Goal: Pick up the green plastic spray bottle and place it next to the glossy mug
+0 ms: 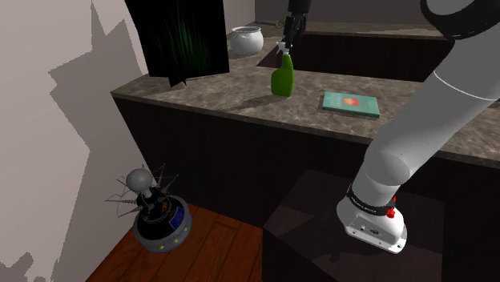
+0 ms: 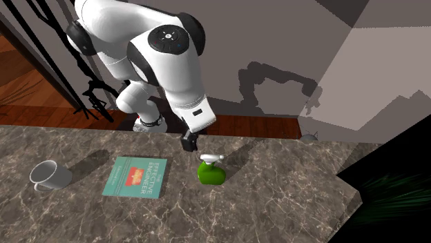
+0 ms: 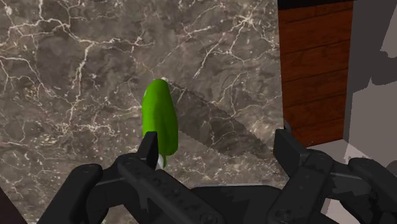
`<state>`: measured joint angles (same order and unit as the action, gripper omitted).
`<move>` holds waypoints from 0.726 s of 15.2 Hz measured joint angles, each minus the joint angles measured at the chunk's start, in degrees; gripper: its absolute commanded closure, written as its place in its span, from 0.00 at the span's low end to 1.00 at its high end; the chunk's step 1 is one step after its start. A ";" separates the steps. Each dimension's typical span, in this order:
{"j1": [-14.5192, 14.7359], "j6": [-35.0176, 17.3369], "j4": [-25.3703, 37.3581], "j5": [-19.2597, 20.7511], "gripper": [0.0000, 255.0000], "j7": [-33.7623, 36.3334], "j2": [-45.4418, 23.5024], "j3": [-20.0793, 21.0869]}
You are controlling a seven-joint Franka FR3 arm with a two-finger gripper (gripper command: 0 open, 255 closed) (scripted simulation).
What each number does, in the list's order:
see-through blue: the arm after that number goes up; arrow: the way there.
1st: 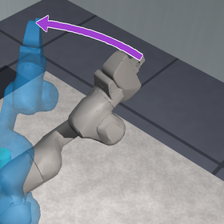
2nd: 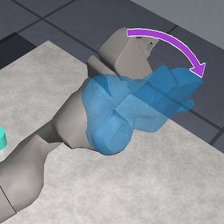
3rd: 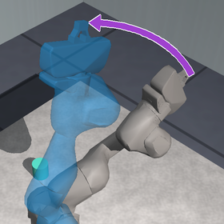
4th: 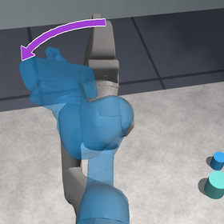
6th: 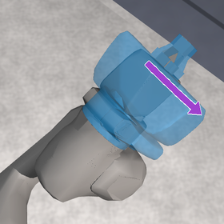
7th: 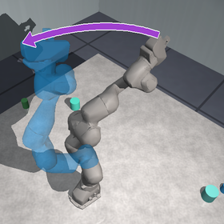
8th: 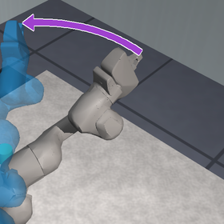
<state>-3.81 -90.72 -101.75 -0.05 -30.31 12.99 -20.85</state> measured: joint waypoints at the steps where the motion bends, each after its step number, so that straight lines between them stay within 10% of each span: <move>1: -0.11 0.25 2.37 -0.67 0.00 -0.95 -2.15 -0.71; 5: -1.55 1.87 11.86 -3.83 0.00 -5.51 -10.38 -3.80; 11: -1.64 -2.14 8.06 -3.88 0.00 -6.03 -10.54 -3.92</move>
<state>-5.45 -92.87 -93.69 -3.93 -36.34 2.45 -24.77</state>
